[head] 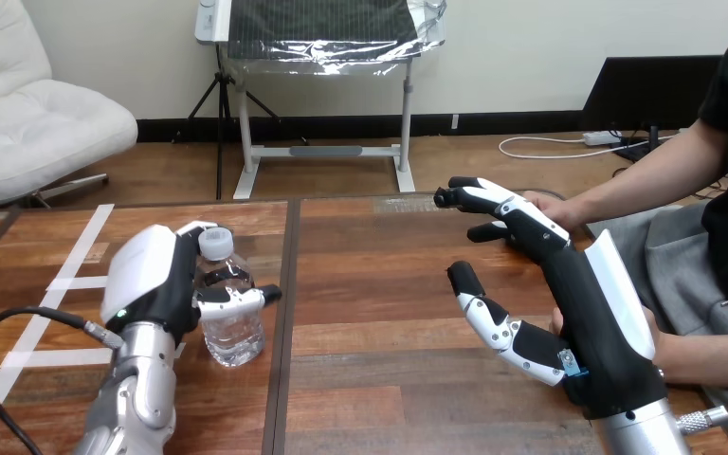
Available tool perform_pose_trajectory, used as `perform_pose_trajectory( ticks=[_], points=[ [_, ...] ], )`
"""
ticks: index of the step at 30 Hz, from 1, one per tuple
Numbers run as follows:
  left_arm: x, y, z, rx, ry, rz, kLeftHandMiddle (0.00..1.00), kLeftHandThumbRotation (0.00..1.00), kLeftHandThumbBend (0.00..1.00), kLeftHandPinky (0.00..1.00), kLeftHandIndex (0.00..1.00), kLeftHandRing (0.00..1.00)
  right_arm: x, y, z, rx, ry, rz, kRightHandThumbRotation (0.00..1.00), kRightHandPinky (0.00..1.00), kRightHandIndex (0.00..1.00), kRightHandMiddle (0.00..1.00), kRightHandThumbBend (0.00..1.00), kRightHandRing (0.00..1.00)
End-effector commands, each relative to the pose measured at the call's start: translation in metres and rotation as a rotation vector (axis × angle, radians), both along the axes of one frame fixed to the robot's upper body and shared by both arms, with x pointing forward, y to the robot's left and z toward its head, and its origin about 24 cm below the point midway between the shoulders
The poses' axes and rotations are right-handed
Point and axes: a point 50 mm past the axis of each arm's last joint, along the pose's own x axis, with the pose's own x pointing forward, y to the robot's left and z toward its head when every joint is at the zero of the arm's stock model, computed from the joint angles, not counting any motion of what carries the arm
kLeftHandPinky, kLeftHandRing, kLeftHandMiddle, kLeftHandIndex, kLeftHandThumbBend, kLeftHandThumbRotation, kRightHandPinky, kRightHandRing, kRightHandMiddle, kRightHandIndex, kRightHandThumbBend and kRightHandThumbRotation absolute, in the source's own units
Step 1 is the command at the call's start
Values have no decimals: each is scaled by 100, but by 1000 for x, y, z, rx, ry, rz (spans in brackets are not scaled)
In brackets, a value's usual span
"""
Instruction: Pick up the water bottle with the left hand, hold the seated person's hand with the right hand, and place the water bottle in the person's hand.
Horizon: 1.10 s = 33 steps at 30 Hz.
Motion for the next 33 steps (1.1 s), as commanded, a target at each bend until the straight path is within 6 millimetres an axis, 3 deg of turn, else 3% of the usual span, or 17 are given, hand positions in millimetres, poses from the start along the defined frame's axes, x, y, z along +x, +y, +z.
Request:
perform_pose_trajectory(
  ticks=[1, 10, 11, 13, 14, 22, 33],
  points=[
    [17, -3, 15, -9, -50, -8, 72, 37, 94, 50, 76, 58, 9, 2, 19, 6, -84, 18, 13, 70, 76, 85, 28, 81],
    [18, -5, 8, -39, -12, 14, 70, 28, 92, 49, 73, 58, 9, 1, 20, -6, -82, 11, 15, 69, 75, 85, 28, 81],
    [17, -5, 6, -53, -11, 14, 65, 19, 90, 49, 69, 57, 9, 0, 19, -5, -79, 12, 16, 69, 74, 85, 28, 80],
    [16, -6, 3, -70, -12, 13, 61, 13, 88, 47, 65, 54, 8, 0, 19, -3, -76, 15, 17, 69, 74, 85, 28, 80],
    [14, -6, 1, -71, -25, 8, 53, 3, 85, 41, 58, 48, 8, -1, 20, -4, -75, 16, 16, 69, 74, 85, 29, 81],
    [10, -6, -6, -83, -50, 3, 42, 0, 72, 35, 48, 38, 8, -2, 20, -6, -72, 19, 17, 68, 73, 85, 28, 80],
    [9, -5, -8, -73, -79, 16, 44, 0, 67, 38, 48, 40, 8, -2, 20, 5, -66, 27, 15, 68, 73, 84, 30, 80]
  ],
)
